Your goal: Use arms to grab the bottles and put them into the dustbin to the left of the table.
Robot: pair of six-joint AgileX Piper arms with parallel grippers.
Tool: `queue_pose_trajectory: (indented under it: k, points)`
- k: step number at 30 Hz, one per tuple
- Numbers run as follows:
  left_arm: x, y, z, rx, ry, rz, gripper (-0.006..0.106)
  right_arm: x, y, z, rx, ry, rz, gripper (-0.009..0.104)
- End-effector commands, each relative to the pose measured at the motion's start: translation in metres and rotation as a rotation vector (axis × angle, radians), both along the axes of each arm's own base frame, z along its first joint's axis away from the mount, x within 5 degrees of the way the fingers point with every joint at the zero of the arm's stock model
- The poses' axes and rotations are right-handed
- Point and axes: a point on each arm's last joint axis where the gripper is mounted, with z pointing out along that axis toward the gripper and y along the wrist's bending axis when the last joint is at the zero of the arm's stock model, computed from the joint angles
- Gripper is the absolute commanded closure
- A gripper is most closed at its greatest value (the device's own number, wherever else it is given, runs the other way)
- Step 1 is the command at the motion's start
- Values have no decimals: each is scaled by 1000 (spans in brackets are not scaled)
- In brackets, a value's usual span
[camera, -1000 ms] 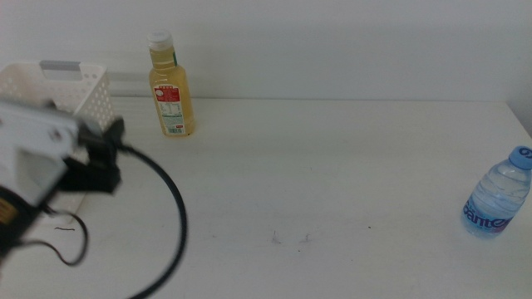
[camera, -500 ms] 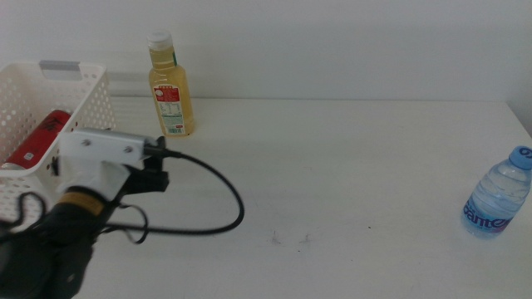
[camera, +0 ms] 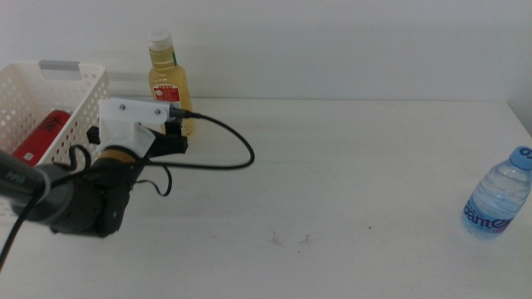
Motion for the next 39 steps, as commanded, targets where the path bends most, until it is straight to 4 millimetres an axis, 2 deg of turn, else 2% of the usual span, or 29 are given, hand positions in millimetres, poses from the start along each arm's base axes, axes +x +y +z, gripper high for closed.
queue_pose_trajectory:
  k: [1,12,21,30,35,37,39]
  points:
    - [12,0,-1,-12,3,1,7,0,-1,0,-16,-13,-6,9]
    - [62,-7,-19,-12,1,-3,7,0,-1,0,-16,-13,-6,9]
    - [90,-8,-35,-40,16,39,7,0,-1,0,-16,-13,-6,9]
    - [107,-10,-44,-33,-8,55,7,0,-1,0,-16,-13,-6,9]
    - [108,-8,-45,-35,0,84,7,0,-1,0,-16,-13,-6,9]
    - [109,-6,-44,-45,-19,99,11,0,-1,0,-16,-13,-6,9]
    - [109,-6,-42,-43,-42,95,20,0,-1,0,-16,-13,-6,9]
